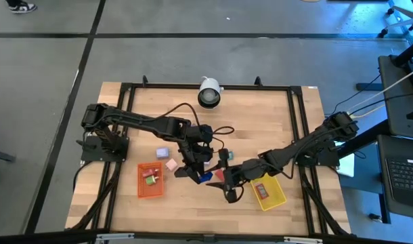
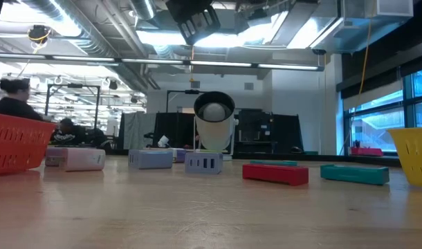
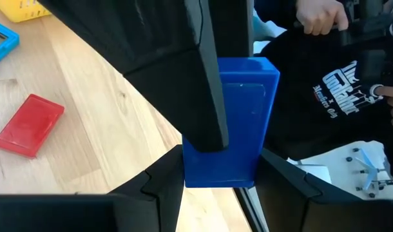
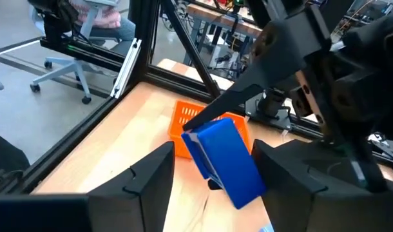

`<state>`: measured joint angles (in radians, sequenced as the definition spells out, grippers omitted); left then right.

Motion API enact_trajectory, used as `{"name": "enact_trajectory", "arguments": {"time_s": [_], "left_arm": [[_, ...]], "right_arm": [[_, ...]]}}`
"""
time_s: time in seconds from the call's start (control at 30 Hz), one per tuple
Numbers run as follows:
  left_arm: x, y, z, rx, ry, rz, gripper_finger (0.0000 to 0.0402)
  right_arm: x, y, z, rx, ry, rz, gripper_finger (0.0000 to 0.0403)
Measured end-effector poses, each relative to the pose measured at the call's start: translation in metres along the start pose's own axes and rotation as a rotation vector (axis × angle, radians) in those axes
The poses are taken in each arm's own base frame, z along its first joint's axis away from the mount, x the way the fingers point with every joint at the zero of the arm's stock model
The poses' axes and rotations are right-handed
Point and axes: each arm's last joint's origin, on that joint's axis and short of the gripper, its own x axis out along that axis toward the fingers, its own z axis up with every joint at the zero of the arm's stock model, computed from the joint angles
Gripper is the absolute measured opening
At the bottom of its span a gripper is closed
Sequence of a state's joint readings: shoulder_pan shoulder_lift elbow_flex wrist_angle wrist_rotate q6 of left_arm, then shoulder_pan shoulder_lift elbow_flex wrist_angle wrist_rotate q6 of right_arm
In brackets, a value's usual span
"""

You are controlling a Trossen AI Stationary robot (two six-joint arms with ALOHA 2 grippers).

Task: Pick & Place Office items
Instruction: Put the blue digital clock into the yellow basket

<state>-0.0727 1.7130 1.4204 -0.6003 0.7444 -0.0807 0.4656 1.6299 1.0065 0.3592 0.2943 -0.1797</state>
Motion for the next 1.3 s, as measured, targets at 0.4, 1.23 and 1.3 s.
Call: {"name": "enact_trajectory", "arguments": {"time_s": [0.4,1.23,1.3], "left_arm": [[0.000,-0.001,0.000,0.006,0.002,-0.038,0.0160],[-0.024,0.010,0.002,-0.025,-0.051,0.002,0.0204],[-0.034,0.008,0.004,-0.001,-0.077,0.026,0.0206]], "right_arm": [[0.000,-0.001,0.003,-0.026,-0.002,-0.001,0.0099],[-0.013,-0.009,0.012,-0.062,0.024,-0.090,0.0062],[-0.018,-0.012,0.015,-0.065,0.030,-0.122,0.0062]]}}
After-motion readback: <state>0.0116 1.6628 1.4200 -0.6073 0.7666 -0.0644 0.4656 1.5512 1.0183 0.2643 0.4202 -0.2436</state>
